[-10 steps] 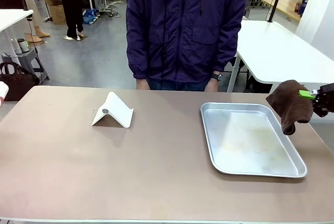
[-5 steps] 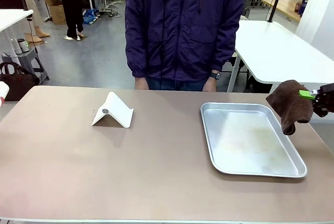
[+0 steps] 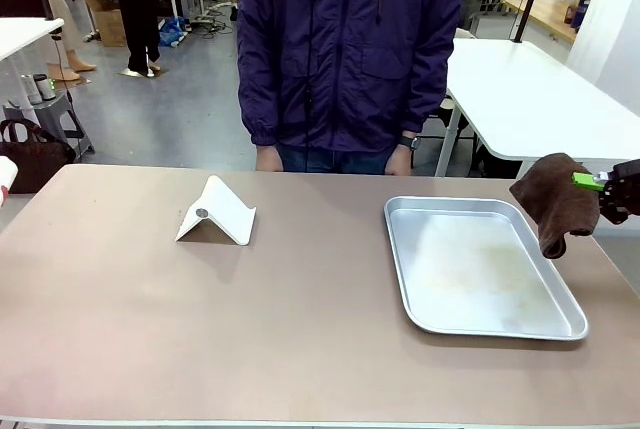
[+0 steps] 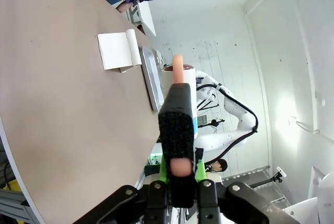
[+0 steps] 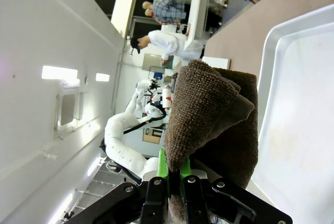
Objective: Clean the surface of the table.
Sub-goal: Return the Lint Roller and towel to their original positions.
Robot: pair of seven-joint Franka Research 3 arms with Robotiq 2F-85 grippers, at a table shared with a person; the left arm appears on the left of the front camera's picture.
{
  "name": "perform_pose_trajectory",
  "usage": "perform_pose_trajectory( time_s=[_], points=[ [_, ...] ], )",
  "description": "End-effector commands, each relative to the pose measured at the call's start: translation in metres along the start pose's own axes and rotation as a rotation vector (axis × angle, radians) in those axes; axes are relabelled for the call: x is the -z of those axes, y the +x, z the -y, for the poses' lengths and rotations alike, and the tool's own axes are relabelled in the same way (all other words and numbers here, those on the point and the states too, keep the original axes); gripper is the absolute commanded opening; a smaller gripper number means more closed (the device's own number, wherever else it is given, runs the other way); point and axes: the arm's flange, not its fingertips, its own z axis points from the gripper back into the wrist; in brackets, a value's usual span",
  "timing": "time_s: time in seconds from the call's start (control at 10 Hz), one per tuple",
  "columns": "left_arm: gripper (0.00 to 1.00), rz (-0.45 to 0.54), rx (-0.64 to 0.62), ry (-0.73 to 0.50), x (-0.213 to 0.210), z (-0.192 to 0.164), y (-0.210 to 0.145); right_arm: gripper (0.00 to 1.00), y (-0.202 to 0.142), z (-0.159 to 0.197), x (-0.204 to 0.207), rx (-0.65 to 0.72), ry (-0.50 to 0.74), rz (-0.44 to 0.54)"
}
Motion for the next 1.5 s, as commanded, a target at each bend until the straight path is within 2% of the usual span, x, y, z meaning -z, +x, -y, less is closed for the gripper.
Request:
perform_pose_trajectory(
  time_s=[0.0,0.2,0.3,0.4,0.6,0.8,0.9,1.0,1.2,1.4],
  points=[
    [0.2,0.0,0.0,0.0,0.0,0.0,0.0,0.09,0.0,0.0,0.0,0.0,0.0,0.0],
    [0.2,-0.114,0.053,0.012,0.023,0.025,0.012,0.09,0.007,-0.029,0.028,-0.067,-0.06,0.005],
    [0.2,-0.176,0.076,0.036,0.043,0.042,0.017,0.09,0.017,-0.044,0.046,-0.121,-0.134,0.0],
    [0.2,-0.208,0.08,0.066,0.058,0.056,0.024,0.09,0.027,-0.057,0.068,-0.171,-0.156,-0.057],
    [0.2,-0.248,0.054,0.13,0.097,0.081,0.034,0.09,0.042,-0.077,0.123,-0.226,-0.192,-0.168],
    [0.2,-0.323,0.049,0.199,0.15,0.117,0.042,0.09,0.045,-0.097,0.18,-0.279,-0.186,-0.168],
    [0.2,-0.393,0.061,0.224,0.176,0.133,0.044,0.09,0.042,-0.104,0.218,-0.315,-0.163,-0.157],
    [0.2,-0.394,0.079,0.263,0.21,0.149,0.048,0.09,0.037,-0.105,0.249,-0.324,-0.143,-0.127],
    [0.2,-0.432,0.071,0.314,0.251,0.159,0.051,0.09,0.026,-0.101,0.298,-0.315,-0.148,-0.1],
    [0.2,-0.343,0.046,0.309,0.292,0.165,0.051,0.09,0.017,-0.088,0.331,-0.304,-0.2,-0.118]
  ],
)
